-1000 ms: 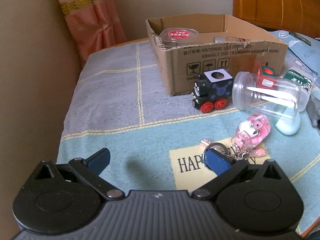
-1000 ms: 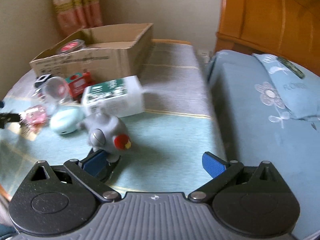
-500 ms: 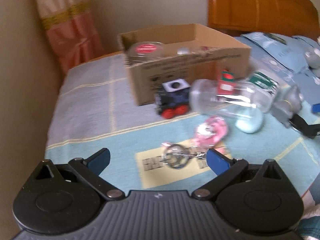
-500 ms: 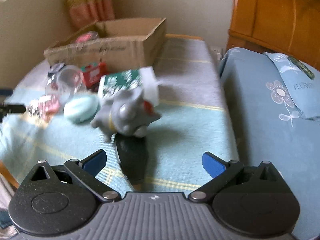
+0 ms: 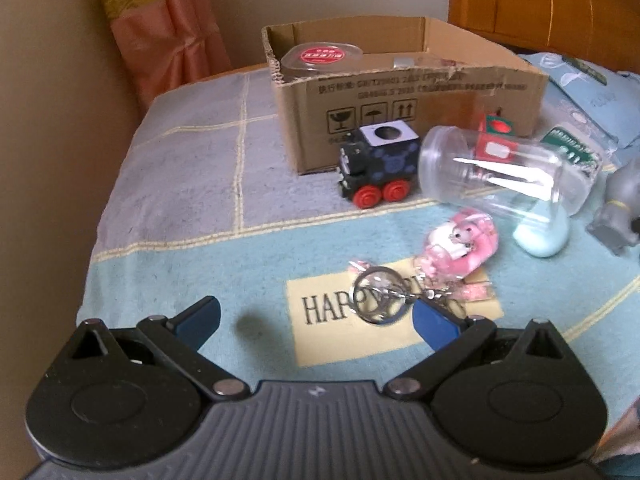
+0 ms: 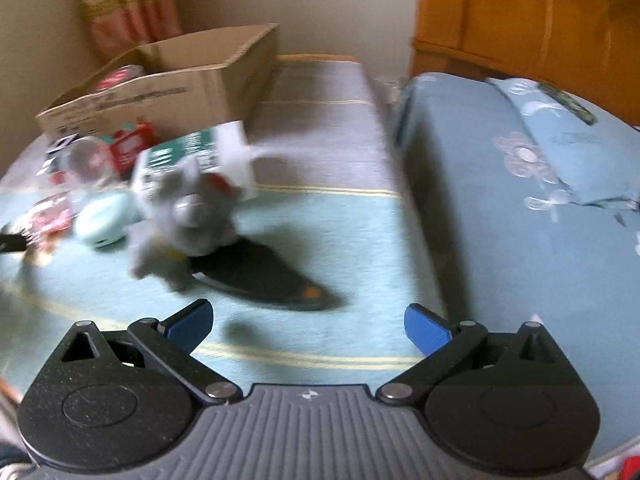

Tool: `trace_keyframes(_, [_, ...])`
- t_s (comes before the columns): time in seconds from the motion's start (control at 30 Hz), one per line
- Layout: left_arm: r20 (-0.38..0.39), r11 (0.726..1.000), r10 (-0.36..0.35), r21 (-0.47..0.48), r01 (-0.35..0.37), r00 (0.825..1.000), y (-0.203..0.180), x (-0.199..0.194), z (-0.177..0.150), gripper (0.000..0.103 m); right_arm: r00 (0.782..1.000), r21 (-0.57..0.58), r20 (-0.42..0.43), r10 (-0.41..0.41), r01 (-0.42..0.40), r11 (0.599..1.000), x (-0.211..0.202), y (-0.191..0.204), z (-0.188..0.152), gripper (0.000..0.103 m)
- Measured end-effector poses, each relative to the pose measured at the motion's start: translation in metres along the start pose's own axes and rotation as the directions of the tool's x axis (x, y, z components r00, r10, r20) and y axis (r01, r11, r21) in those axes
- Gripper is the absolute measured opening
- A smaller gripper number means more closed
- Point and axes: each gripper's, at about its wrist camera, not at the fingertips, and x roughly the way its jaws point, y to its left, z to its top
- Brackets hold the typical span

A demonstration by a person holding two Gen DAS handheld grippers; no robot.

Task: Organize rigid objects
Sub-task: 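Close left tool on the pink bottle keychain while right tool positions at black paddle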

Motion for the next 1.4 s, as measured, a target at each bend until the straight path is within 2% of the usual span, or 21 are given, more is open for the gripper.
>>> trace_keyframes(0.13, [0.003,0.989,-0.138,-0.058,0.138,0.99,-0.009,-0.011,0.003,0.102,0.999,-0.034,-0.007,0.052,-0.052,0.998,0.002,0.014,-0.003,0.103])
trace_keyframes(0.2, [0.0,0.983,-0.162,-0.083,0.162,0.987,-0.019,-0.008,0.005,0.102,0.999,-0.065,0.002,0.032,-0.031,0.997,0.005,0.02,-0.003,0.103])
trace_keyframes(0.3, [0.022,0.985,-0.133,-0.108,0.134,0.991,-0.032,-0.005,0.005,0.097,1.0,-0.088,0.013,0.019,-0.018,0.996,0.007,0.025,-0.003,0.103])
trace_keyframes(0.43, [0.024,0.981,-0.141,-0.134,0.143,0.99,-0.043,-0.003,0.005,0.077,0.999,-0.089,0.026,0.025,-0.023,0.996,0.008,0.023,-0.004,0.103])
trace_keyframes(0.57, [0.043,0.988,-0.096,-0.114,0.1,0.994,-0.055,-0.001,0.007,0.075,0.999,-0.086,0.038,0.022,-0.019,0.996,0.009,0.023,-0.005,0.103])
trace_keyframes(0.87, [0.076,0.984,-0.06,-0.164,0.071,0.995,-0.064,0.012,0.02,0.075,0.999,-0.105,0.038,0.037,-0.033,0.994,0.013,0.035,0.001,0.103])
trace_keyframes(0.93, [0.079,0.985,-0.041,-0.167,0.054,0.996,-0.065,0.013,0.021,0.071,0.998,-0.105,0.042,0.039,-0.034,0.994,0.014,0.036,0.002,0.103])
trace_keyframes(1.03, [0.081,0.988,-0.024,-0.149,0.036,0.996,-0.062,0.014,0.02,0.065,0.998,-0.098,0.047,0.034,-0.029,0.995,0.016,0.035,0.003,0.103])
trace_keyframes(1.4, [0.051,0.994,0.018,-0.107,-0.012,0.999,-0.037,0.004,0.001,0.068,0.998,-0.07,0.061,0.009,-0.004,0.998,0.022,0.03,0.008,0.103])
